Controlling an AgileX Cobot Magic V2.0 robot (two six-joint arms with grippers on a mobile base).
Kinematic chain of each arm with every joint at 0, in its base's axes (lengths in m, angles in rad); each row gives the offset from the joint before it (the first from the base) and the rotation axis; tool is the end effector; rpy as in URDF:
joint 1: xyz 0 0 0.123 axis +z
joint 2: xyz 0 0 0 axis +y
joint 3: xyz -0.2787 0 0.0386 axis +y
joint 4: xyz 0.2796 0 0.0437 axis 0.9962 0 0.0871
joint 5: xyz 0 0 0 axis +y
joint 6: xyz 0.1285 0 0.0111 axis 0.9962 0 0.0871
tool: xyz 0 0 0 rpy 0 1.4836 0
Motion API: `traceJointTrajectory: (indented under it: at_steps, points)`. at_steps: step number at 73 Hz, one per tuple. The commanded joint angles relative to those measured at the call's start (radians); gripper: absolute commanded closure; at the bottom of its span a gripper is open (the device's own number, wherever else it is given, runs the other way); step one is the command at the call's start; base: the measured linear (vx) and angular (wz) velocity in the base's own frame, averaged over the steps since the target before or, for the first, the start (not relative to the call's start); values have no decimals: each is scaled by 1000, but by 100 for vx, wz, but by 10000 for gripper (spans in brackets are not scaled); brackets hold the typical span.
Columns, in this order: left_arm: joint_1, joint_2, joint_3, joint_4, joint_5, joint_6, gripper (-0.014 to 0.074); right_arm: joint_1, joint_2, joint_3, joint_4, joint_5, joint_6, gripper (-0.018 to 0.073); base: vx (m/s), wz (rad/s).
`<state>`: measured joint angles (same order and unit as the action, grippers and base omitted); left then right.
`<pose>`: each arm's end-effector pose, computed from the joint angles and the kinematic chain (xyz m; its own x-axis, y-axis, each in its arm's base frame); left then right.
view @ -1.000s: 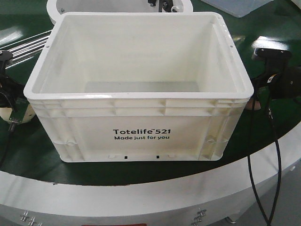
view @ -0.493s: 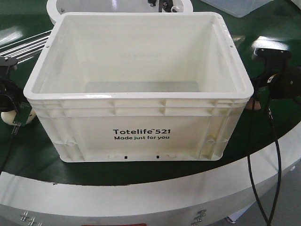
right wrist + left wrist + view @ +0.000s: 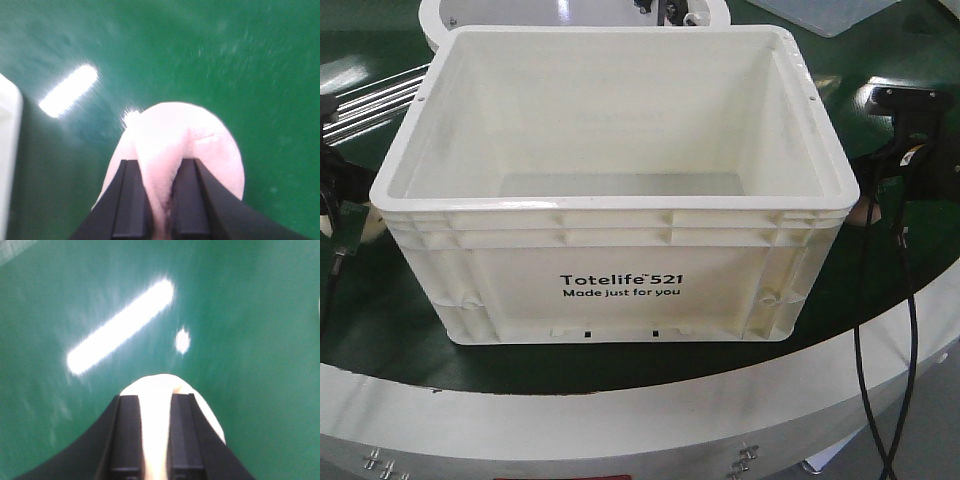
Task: Place moving items into box and shelve
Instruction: 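Grasp cream ball with left gripper and pink ball with right gripper, then lift both balls over the tote rim and release them inside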
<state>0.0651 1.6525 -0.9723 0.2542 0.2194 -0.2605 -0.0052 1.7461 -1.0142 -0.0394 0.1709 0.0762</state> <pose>0.3939 0.0328 0.1628 -0.7184 -0.0590 -0.6931 -0.1115 0.9933 0.0311 0.4121 -0.0030 0.1424 -0.7272 0.0411 -0.6852 0.0370 0.9991 0.0207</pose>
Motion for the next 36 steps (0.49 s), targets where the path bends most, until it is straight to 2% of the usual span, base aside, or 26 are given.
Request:
traceJointTrajectory:
  at_steps: [1, 24, 36]
  points:
    - [0, -86, -24, -7, -125, -9, 624, -1, -92, -27, -9, -78, -3, 571, 0, 0]
    - [0, -219, -24, -7, -315, -10, 624, -1, -257, -27, -81, -132, -5, 571, 0, 0]
    - [0, -282, -24, -7, -370, -16, 624, -1, -343, -27, -89, -153, -5, 571, 0, 0]
